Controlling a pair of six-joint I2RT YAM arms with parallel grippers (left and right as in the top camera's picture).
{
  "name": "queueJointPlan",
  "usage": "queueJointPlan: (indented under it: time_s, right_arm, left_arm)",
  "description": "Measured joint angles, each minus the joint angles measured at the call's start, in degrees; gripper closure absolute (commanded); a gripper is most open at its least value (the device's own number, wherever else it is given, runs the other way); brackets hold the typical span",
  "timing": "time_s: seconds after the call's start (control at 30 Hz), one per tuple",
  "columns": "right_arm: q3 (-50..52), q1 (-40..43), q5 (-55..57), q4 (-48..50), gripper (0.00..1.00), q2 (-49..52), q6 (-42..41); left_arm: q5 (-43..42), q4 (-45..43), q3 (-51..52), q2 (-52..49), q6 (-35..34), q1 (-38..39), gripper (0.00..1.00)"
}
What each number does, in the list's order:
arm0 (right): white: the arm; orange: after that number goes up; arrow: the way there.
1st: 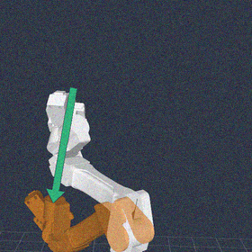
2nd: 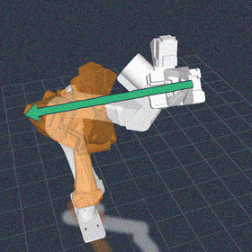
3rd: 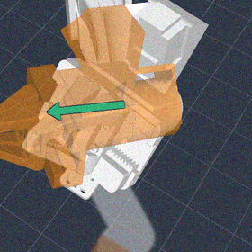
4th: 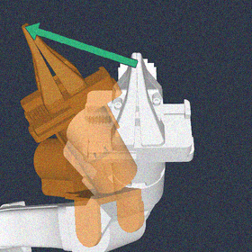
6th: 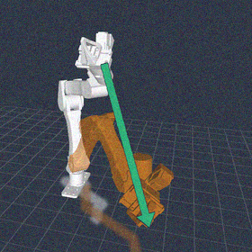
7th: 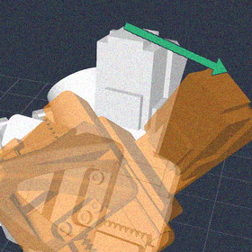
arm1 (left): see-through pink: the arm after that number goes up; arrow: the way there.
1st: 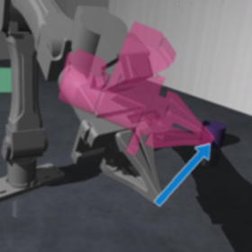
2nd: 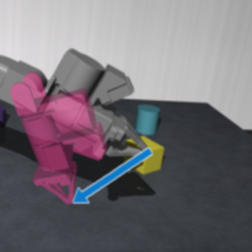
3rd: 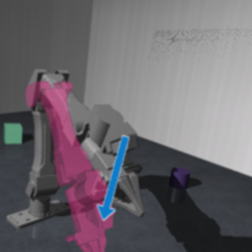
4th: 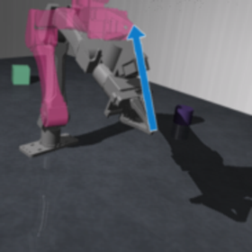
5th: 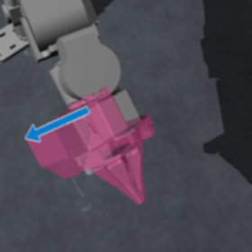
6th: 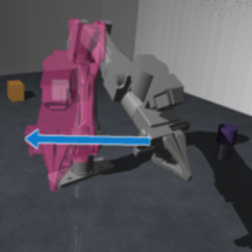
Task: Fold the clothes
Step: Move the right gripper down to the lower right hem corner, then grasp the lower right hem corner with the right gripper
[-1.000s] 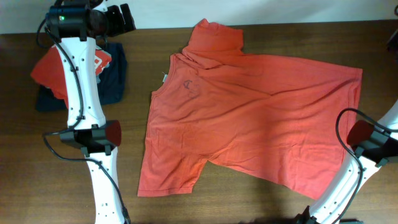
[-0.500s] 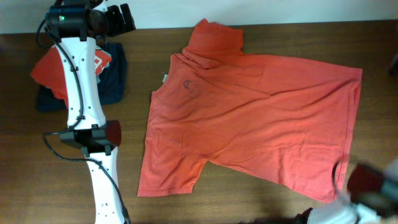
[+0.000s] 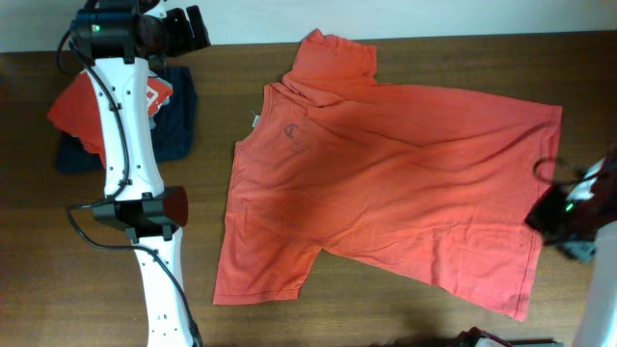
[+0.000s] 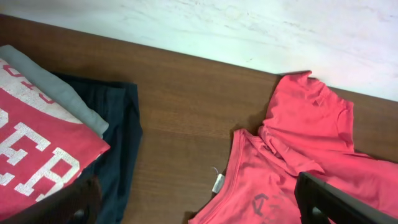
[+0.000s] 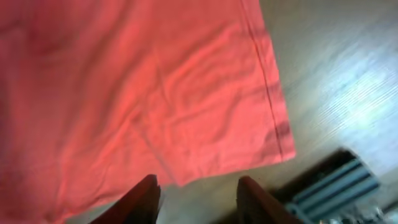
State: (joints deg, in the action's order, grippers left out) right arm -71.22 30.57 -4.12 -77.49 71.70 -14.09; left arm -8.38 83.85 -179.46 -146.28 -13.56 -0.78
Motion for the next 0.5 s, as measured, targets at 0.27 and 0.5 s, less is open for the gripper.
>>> queueJointPlan:
  time_s: [0.27,0.5]
  right_arm:
    - [15.26,4.26,3.15,7.30,0.31,0.66,-4.87]
    - [16.11,16.24,2.78,8.59,0.34,4.76,-5.44]
  left_arm:
    - [0.02,-0.02,0.00,0.00,0.00,0.00,0.01]
    - [0.00,-0.04,0.00,0.00,0.00,0.00,0.01]
